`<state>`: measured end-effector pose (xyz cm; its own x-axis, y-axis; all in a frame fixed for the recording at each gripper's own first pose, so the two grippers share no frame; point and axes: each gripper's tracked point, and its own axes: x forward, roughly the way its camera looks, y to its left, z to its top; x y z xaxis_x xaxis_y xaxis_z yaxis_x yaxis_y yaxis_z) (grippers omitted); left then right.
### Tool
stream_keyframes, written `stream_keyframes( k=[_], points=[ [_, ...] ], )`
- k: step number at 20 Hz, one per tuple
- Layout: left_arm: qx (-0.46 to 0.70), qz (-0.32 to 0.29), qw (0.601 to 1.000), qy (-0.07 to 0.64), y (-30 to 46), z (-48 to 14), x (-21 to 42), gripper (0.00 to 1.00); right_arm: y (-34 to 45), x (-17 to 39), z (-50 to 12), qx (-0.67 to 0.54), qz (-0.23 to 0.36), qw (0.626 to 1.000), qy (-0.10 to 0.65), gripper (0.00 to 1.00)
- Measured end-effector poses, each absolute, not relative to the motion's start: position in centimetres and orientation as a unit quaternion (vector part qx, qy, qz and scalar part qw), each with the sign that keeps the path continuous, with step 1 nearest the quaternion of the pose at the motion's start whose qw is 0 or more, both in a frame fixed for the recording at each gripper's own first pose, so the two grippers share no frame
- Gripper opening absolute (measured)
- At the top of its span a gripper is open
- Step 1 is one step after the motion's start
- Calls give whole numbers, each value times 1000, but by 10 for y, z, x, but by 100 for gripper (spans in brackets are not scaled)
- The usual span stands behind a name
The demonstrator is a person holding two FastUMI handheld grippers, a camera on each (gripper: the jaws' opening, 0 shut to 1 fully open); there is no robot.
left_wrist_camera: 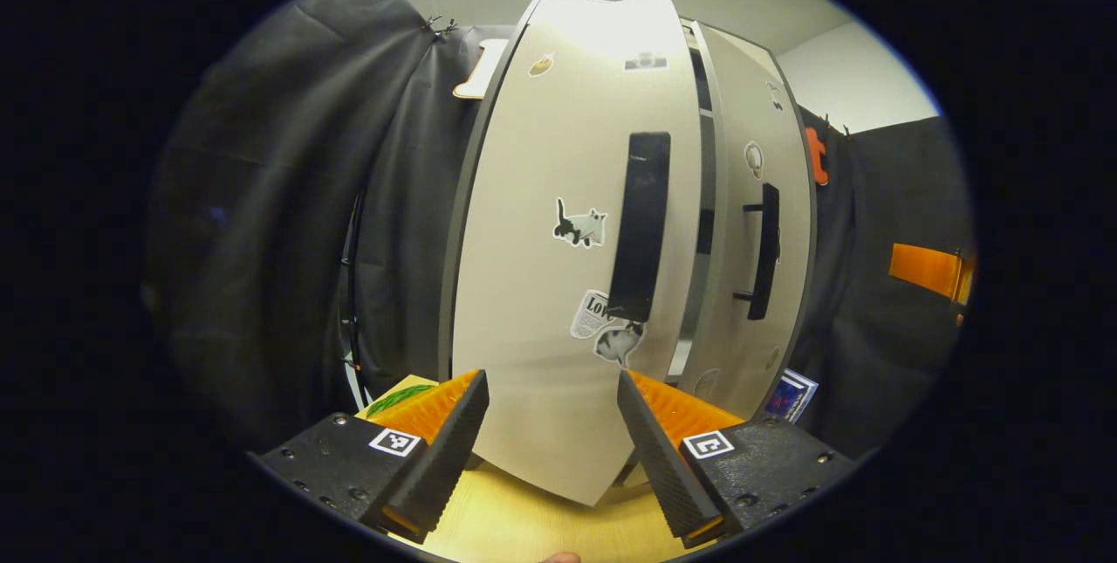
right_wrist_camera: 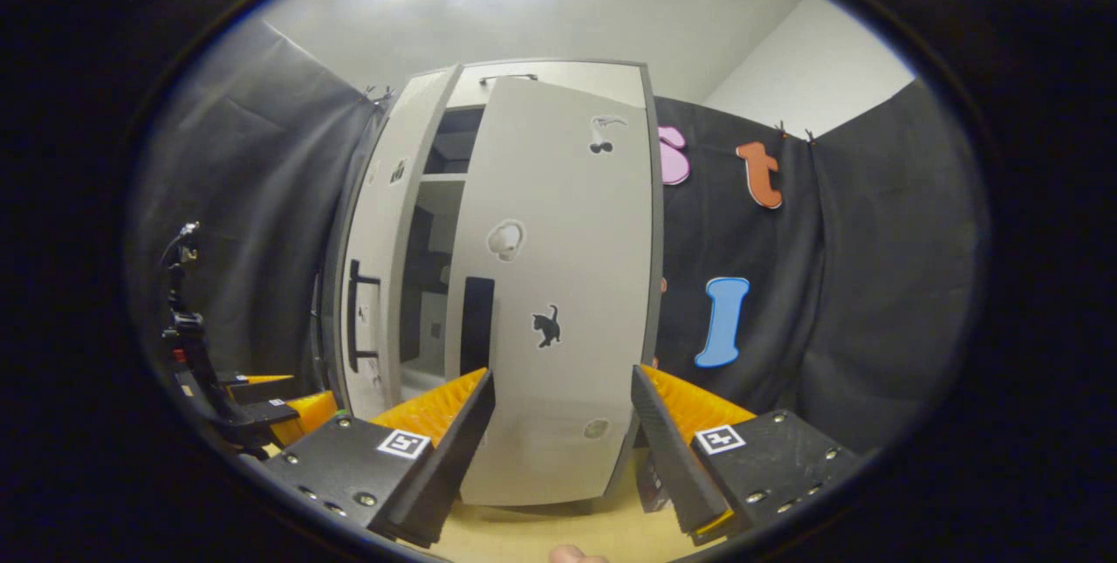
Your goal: Grasp the bottle in the cabinet with the left hand and place it on the coaster, then close the right door with the right hand and the left door with the left hand.
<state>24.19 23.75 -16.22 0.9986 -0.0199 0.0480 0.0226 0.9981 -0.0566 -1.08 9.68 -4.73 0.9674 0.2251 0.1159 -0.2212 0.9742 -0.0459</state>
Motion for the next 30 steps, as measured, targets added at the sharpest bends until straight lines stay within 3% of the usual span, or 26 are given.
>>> stream_keyframes(
  k=[14, 24, 30],
  points=[
    [-34, -5, 999, -31, 193, -116, 205, 94, 57, -13, -50, 3, 120, 991, -52, 95],
    [-43, -89, 991, -89, 22, -35, 186, 94, -85, -12, 20, -20, 67, 990, -123, 94],
    [-51, -140, 985, -87, -102, -44, 187, 93, -175, 0, 22, -37, 45, 991, -120, 92]
  ],
)
